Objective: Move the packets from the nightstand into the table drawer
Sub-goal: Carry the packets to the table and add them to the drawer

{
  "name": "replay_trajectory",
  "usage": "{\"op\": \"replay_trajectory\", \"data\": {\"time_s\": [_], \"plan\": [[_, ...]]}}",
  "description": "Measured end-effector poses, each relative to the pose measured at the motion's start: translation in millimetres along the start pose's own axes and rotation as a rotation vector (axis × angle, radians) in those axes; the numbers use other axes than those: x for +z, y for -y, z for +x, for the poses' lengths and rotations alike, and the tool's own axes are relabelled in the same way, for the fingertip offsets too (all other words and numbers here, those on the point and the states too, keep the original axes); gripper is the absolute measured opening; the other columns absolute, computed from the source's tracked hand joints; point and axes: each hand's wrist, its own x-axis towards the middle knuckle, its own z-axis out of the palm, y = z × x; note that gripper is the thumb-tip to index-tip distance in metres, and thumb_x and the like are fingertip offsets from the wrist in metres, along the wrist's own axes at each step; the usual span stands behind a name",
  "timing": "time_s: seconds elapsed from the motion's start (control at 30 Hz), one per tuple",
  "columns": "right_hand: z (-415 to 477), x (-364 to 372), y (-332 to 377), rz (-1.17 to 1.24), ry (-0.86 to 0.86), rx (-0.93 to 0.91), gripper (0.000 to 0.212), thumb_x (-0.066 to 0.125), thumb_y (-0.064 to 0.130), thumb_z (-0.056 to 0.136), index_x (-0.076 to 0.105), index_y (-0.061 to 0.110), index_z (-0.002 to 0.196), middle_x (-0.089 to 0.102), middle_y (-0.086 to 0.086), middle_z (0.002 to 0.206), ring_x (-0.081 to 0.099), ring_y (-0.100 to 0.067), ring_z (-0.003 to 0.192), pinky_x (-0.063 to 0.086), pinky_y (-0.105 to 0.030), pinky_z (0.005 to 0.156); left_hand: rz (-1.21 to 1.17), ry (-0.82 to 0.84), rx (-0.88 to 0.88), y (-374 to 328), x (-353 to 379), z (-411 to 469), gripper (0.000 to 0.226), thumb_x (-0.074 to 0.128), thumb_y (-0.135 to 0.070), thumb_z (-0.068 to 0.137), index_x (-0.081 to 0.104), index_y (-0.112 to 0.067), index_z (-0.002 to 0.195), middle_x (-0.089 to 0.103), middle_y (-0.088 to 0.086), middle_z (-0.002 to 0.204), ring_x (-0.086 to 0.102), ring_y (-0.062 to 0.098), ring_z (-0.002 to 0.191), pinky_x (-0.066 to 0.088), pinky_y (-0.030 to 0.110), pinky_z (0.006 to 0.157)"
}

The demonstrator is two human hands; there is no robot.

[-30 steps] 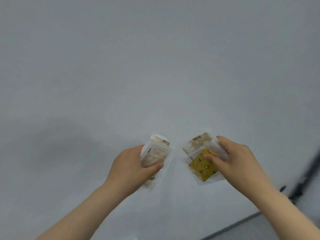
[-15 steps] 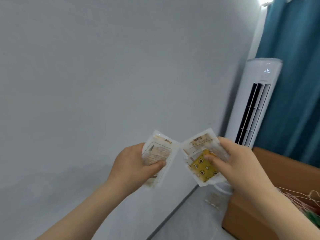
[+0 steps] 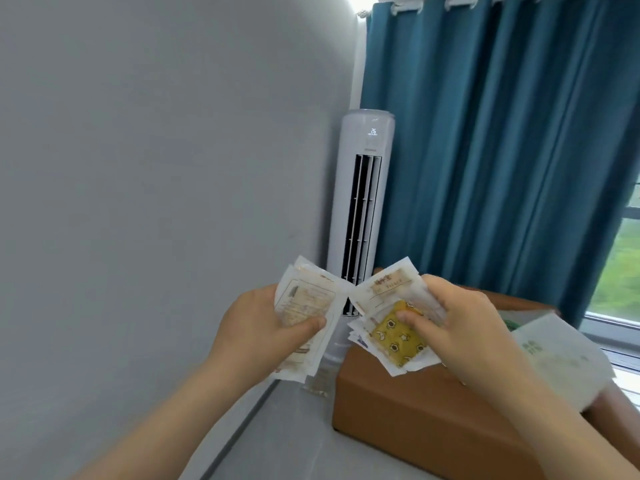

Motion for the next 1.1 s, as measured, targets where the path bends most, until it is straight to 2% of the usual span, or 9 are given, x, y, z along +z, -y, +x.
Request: {"op": "replay_trajectory", "data": {"time_s": [0.17,0.23,0.33,0.43,0.57,0.67,0.73,0.97,1.1], "plan": [[-10.0,-17.5,-82.1,-0.088,-0.037,0.177,0.013,0.067,0.036,0.083,0.062,0.027,0.091,0.066,0.016,0.081,0.062,-0.005,0.074,0.053,-0.033,0.061,-0.028,0.147,0.011,-21.7,85.0,43.9,0.018,0.077,-0.044,0.071,0.071,-0.037,0.087,0.072,-0.020,0.081,0.066,-0.002,0.077,0.057,0.032,0.073],[-11.1,-19.4,-110.9,-0.114,-0.017,0.264,0.009,0.067,0.036,0.084,0.059,0.032,0.087,0.063,0.019,0.078,0.061,-0.002,0.074,0.049,-0.025,0.059,-0.022,0.214,0.032,-24.6,117.0,64.8,0.019,0.076,-0.046,0.070,0.071,-0.039,0.087,0.071,-0.021,0.082,0.067,-0.001,0.077,0.058,0.034,0.072],[-9.3,-17.8,-150.6,-0.160,0.010,0.378,0.015,0.064,0.036,0.086,0.051,0.036,0.080,0.059,0.022,0.079,0.057,0.000,0.074,0.040,-0.016,0.056,-0.019,0.314,0.069,-23.8,163.5,95.6,0.021,0.075,-0.049,0.071,0.069,-0.041,0.089,0.070,-0.023,0.085,0.066,0.000,0.078,0.058,0.032,0.070],[-7.2,-9.5,-186.1,-0.228,0.045,0.507,0.011,0.063,0.037,0.087,0.052,0.037,0.088,0.051,0.024,0.088,0.050,0.006,0.067,0.037,-0.009,0.053,-0.018,0.410,0.109,-16.1,210.1,121.2,0.022,0.074,-0.048,0.073,0.067,-0.041,0.092,0.069,-0.022,0.088,0.065,-0.001,0.078,0.057,0.029,0.068],[-13.7,5.2,-231.0,-0.242,0.044,0.707,0.023,0.067,0.037,0.084,0.061,0.034,0.105,0.059,0.018,0.112,0.060,-0.002,0.082,0.056,-0.021,0.067,0.002,0.556,0.141,-3.0,272.9,151.7,0.026,0.073,-0.049,0.073,0.067,-0.038,0.096,0.070,-0.018,0.093,0.065,0.003,0.082,0.058,0.034,0.070],[-26.7,14.4,-254.2,-0.197,0.031,0.879,0.019,0.068,0.034,0.084,0.062,0.033,0.102,0.064,0.022,0.091,0.064,0.000,0.075,0.055,-0.018,0.066,0.008,0.676,0.190,0.6,319.7,170.6,0.027,0.071,-0.051,0.073,0.066,-0.040,0.097,0.069,-0.017,0.097,0.063,0.003,0.084,0.055,0.029,0.067],[-35.2,19.5,-270.8,-0.215,-0.012,0.966,0.014,0.069,0.033,0.082,0.063,0.031,0.095,0.065,0.020,0.083,0.065,-0.002,0.071,0.057,-0.026,0.067,0.003,0.753,0.206,0.2,352.6,178.5,0.031,0.071,-0.052,0.073,0.066,-0.037,0.101,0.069,-0.019,0.098,0.063,0.002,0.083,0.050,0.021,0.063],[-68.2,25.0,-340.2,-0.152,-0.232,1.212,0.012,0.068,0.025,0.080,0.067,0.028,0.092,0.070,0.012,0.082,0.065,-0.004,0.071,0.056,-0.031,0.066,-0.023,0.957,0.186,-20.7,466.8,187.1,0.024,0.071,-0.050,0.074,0.065,-0.040,0.095,0.063,-0.027,0.081,0.061,-0.005,0.077,0.047,0.016,0.058],[-87.5,16.4,-388.2,-0.128,-0.300,1.293,0.013,0.068,0.024,0.079,0.067,0.027,0.091,0.070,0.010,0.080,0.065,-0.007,0.071,0.055,-0.035,0.066,-0.027,0.988,0.164,-40.7,531.6,183.2,0.016,0.073,-0.049,0.072,0.067,-0.039,0.084,0.067,-0.025,0.076,0.063,-0.005,0.073,0.055,0.024,0.063]]}}
